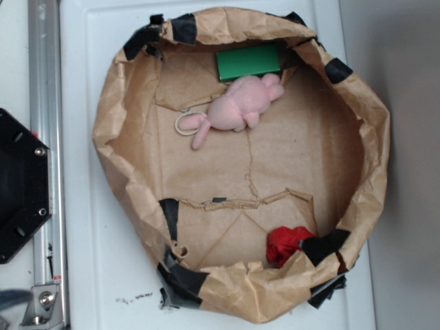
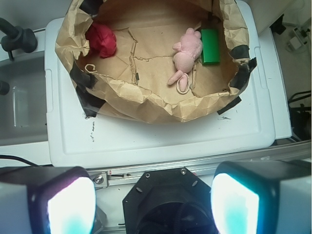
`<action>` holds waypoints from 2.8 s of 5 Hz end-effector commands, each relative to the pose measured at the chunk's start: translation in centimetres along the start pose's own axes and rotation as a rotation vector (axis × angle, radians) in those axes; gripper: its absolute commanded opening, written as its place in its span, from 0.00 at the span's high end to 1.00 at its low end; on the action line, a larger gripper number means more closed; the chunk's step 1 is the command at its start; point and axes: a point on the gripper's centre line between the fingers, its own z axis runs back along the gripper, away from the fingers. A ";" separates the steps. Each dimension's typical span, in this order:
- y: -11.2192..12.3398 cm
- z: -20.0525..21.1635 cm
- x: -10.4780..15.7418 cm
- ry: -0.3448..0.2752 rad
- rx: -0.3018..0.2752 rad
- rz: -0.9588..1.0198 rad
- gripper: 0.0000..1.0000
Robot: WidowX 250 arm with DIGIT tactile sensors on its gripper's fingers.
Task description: Grab the pink bunny.
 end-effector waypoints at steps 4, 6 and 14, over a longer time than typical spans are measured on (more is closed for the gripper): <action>2.1 -11.2 11.4 -0.171 0.043 0.309 0.00; 6.8 -19.9 12.3 -0.028 0.058 0.204 0.00; 1.3 -3.0 12.8 -0.047 -0.026 -0.168 1.00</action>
